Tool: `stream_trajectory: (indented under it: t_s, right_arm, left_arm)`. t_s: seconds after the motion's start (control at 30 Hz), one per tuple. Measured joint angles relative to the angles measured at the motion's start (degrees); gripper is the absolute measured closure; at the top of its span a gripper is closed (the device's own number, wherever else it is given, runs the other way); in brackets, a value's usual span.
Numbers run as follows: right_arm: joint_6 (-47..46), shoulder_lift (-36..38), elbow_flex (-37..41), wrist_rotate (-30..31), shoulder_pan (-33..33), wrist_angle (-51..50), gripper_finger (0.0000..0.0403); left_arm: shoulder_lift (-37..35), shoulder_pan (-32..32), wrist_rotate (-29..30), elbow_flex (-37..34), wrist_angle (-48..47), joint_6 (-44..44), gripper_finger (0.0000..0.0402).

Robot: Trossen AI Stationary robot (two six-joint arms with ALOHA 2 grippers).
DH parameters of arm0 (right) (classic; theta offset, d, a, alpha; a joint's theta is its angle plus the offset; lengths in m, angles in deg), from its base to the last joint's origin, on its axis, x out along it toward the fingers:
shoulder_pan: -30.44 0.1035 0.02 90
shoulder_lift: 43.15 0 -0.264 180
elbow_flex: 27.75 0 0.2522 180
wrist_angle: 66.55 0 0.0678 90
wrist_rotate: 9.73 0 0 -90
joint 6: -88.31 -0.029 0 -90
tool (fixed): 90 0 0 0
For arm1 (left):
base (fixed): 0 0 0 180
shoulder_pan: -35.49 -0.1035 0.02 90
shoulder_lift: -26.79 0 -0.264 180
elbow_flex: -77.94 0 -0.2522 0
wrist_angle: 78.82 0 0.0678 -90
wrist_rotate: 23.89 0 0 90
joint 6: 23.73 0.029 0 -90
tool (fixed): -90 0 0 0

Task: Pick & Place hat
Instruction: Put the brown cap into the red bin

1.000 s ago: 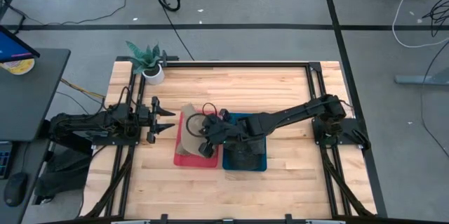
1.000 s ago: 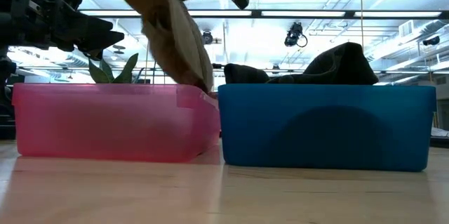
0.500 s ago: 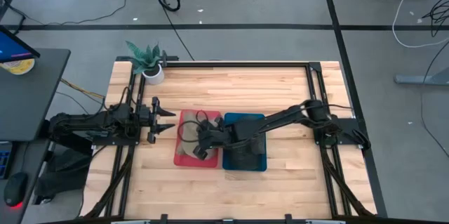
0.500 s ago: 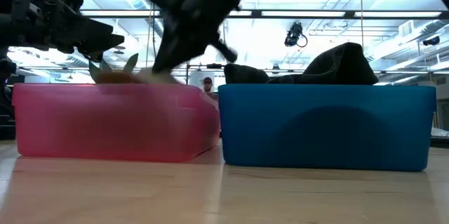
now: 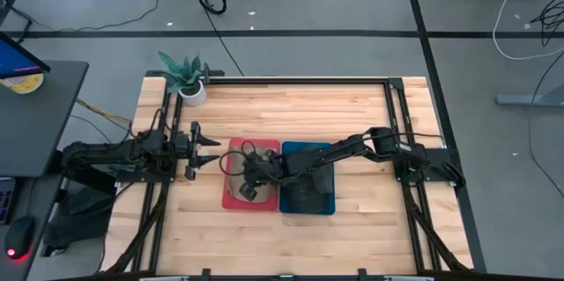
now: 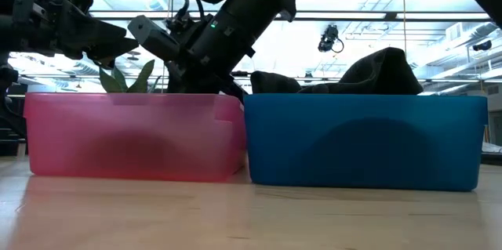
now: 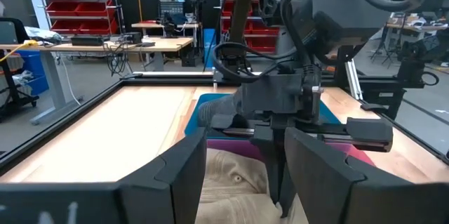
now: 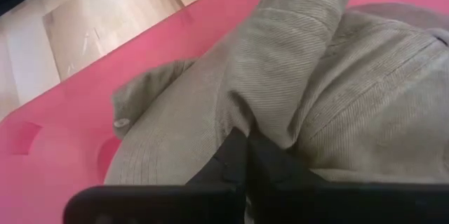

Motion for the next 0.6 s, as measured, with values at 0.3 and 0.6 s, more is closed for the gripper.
stream_trajectory:
  t_s: [0.3, 0.6]
  right_arm:
    - [0.6, -0.2, 0.1, -1.5, -0.4, 0.4, 0.0357]
    - [2.1, 1.2, 0.4, -1.8, -0.6, 0.6, 0.027]
  left_arm:
    - [0.0, 0.0, 0.0, 0.0, 0.0, 0.0, 0.0204]
    - [0.0, 0.0, 0.0, 0.0, 0.0, 0.0, 0.0204]
